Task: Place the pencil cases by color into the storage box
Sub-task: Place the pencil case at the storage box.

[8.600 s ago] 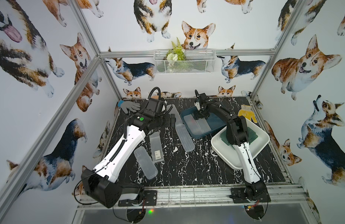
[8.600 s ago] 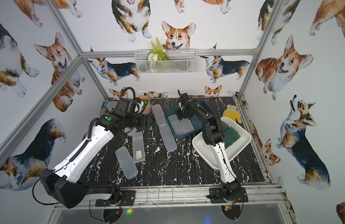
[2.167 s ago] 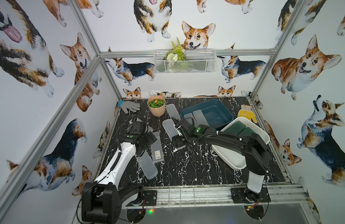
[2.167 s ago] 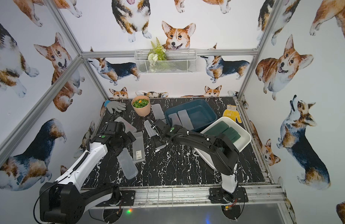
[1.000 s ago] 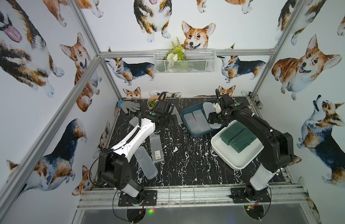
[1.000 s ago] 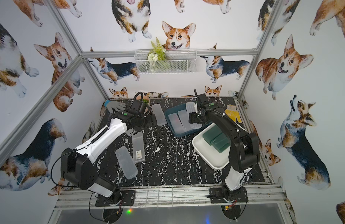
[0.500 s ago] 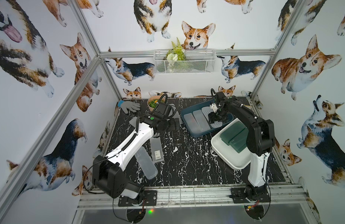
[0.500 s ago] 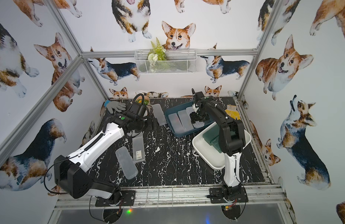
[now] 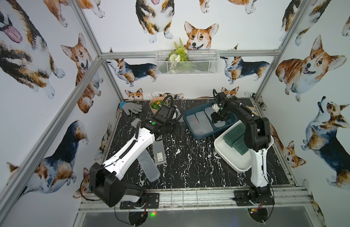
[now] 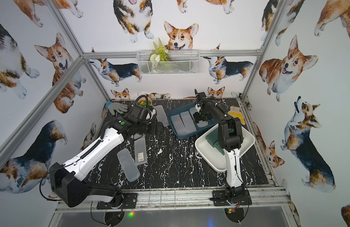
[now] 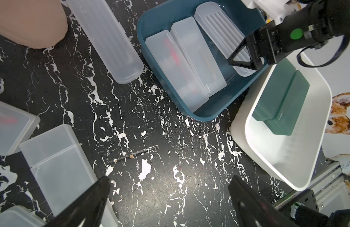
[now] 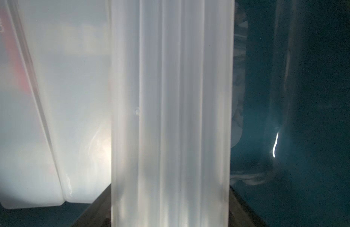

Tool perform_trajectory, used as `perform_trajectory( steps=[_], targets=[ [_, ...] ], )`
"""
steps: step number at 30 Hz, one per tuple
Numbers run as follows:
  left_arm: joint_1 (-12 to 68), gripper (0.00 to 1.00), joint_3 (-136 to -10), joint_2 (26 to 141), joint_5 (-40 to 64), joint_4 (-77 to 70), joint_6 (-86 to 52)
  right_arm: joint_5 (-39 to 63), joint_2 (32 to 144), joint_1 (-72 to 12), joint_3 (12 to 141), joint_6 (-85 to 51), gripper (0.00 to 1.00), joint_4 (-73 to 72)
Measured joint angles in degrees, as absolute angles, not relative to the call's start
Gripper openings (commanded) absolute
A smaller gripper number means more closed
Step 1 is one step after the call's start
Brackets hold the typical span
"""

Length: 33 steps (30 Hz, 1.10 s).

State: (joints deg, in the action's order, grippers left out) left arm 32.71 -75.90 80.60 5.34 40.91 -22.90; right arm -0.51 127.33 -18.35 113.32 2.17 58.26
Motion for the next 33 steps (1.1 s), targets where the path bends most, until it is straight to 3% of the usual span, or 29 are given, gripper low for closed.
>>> perform_trajectory(
  steps=[19, 33],
  targets=[
    [32.8, 0.97, -76.6, 81.9, 5.2, 40.6, -22.0, -0.7, 131.7, -18.5, 115.1, 3.0, 0.60, 58.0],
    [32.8, 0.96, -76.5, 81.0, 3.5, 40.4, -22.0, -1.1, 131.3, -24.4, 111.9, -0.4, 0.61, 55.4]
  ],
)
